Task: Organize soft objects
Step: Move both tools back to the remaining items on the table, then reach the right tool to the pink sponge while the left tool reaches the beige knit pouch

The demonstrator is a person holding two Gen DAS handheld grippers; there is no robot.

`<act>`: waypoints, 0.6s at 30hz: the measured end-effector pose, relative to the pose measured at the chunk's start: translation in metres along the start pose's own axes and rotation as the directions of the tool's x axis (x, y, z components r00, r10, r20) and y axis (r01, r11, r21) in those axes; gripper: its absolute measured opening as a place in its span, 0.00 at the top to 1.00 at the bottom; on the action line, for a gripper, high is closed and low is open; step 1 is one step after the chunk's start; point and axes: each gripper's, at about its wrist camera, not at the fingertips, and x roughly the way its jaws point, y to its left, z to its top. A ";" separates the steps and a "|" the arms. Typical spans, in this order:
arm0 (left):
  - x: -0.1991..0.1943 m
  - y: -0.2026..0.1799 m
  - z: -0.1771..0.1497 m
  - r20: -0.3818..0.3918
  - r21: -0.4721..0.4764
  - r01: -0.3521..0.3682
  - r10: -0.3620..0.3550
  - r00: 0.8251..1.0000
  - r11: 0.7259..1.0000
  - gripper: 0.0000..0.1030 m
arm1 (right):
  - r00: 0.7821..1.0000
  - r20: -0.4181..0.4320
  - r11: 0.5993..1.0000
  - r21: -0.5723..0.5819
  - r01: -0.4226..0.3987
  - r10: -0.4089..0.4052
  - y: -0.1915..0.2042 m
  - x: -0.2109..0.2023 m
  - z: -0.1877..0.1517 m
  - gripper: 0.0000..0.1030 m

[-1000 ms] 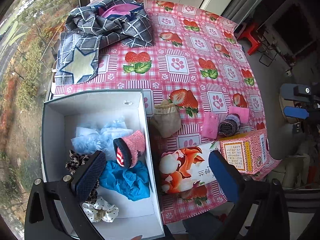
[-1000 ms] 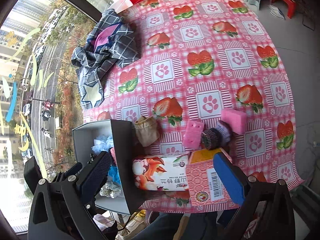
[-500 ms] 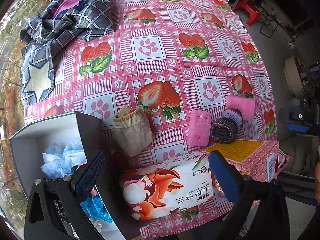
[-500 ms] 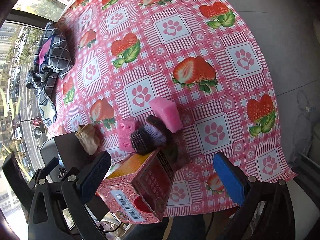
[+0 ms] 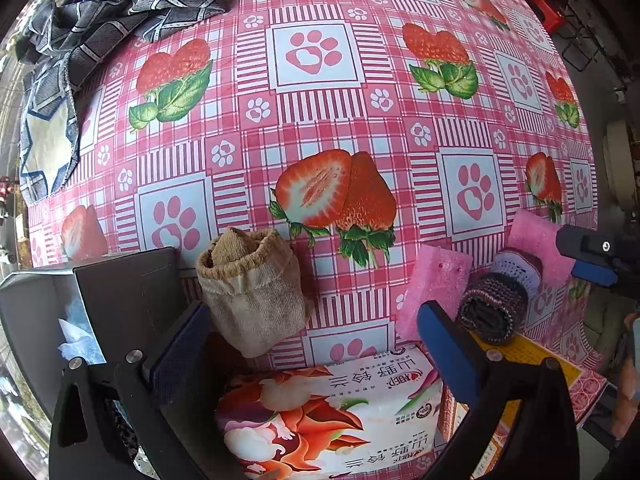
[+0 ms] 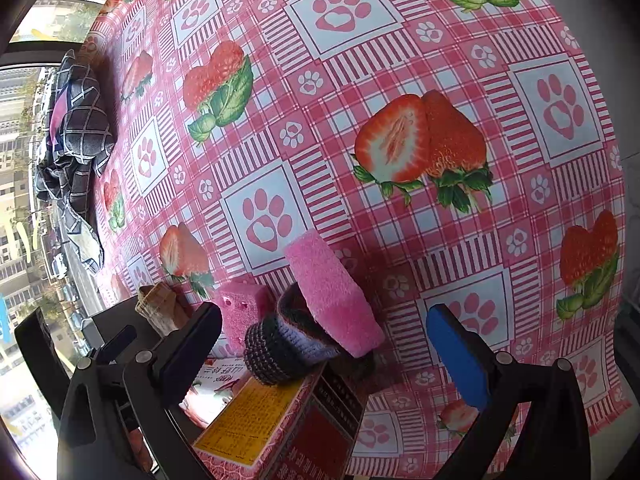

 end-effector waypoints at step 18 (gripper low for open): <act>0.029 -0.016 0.014 -0.060 -0.016 0.048 -0.049 0.997 0.999 0.00 | 0.982 0.029 0.969 0.168 0.180 -0.188 -0.091 -0.010 0.015 0.00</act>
